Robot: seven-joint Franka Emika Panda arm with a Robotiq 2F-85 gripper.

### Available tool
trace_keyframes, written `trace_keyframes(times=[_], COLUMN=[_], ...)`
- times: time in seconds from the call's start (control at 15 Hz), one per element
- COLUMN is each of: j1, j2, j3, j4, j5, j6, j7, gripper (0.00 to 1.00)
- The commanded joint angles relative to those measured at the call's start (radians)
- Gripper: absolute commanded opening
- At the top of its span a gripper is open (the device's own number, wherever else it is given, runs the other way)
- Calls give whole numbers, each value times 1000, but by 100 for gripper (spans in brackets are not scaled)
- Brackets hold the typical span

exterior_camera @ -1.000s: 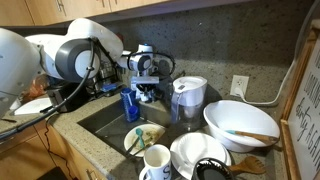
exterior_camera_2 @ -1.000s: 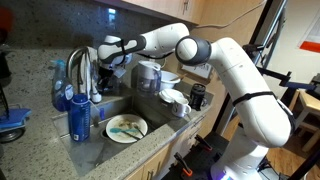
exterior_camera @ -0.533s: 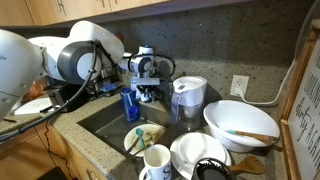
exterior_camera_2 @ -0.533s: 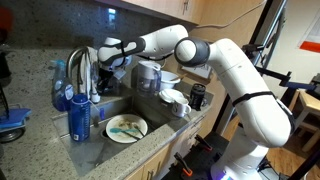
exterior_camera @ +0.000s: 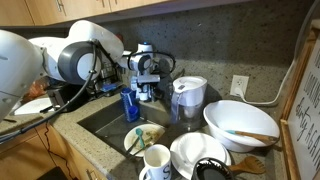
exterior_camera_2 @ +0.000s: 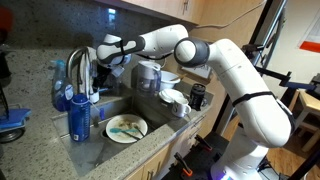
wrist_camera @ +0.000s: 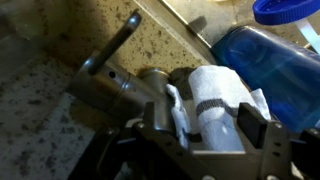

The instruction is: Take the mug out of the sink, put it on the counter then use the towel to dry it inside

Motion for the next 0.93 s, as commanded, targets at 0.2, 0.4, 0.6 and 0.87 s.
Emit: trace_keyframes(times=[0.2,0.4,0.6,0.87], j1=[4,1,-1,-1], j2=[32,34,38,47], j3=[22,23,26,33], j4=[34,38,43,50], j5=[-14,-23,-28,-25], j6=[36,30,22,17], j7=[-26,-27,-34,-49], gripper=[75,53,30,0])
